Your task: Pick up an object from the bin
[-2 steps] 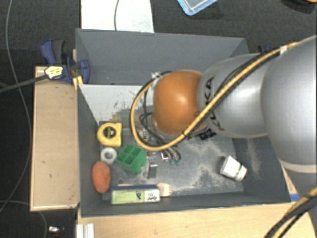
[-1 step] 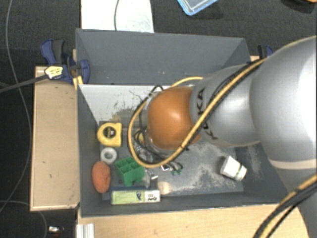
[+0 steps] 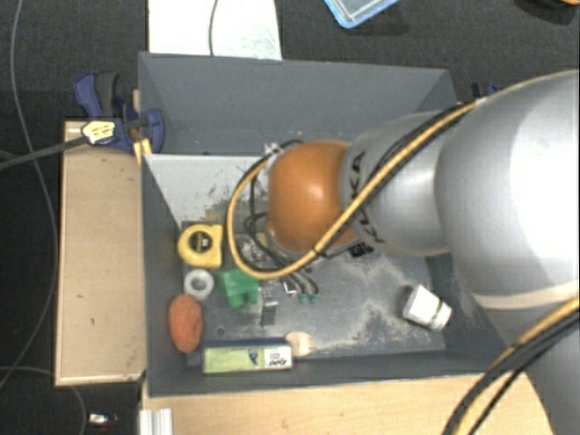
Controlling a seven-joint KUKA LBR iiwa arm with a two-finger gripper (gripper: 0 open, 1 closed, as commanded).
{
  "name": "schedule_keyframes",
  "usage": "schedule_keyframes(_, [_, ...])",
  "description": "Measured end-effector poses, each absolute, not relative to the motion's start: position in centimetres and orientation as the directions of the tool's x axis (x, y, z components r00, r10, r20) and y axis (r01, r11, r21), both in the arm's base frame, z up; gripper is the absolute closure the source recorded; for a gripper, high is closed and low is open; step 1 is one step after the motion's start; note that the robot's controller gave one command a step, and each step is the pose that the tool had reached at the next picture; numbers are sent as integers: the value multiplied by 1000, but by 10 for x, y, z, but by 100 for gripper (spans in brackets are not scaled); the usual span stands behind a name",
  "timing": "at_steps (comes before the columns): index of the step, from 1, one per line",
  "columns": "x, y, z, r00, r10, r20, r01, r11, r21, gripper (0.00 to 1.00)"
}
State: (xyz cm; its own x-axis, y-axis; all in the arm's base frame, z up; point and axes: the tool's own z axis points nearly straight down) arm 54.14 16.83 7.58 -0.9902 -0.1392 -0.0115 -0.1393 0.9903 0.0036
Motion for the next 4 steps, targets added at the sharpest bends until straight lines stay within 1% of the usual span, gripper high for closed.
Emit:
schedule_keyframes(1, [538,160,72,-974,-225,-7,-226,974,2,100])
schedule_keyframes(2, [538,160,72,-975,-222,-8,-222,975,3,100])
schedule_keyframes(3, [534,164,132,-974,-225,-4,-225,974,3,100])
schedule_keyframes(4, [534,177,204,-958,-288,-3,-288,958,2,100])
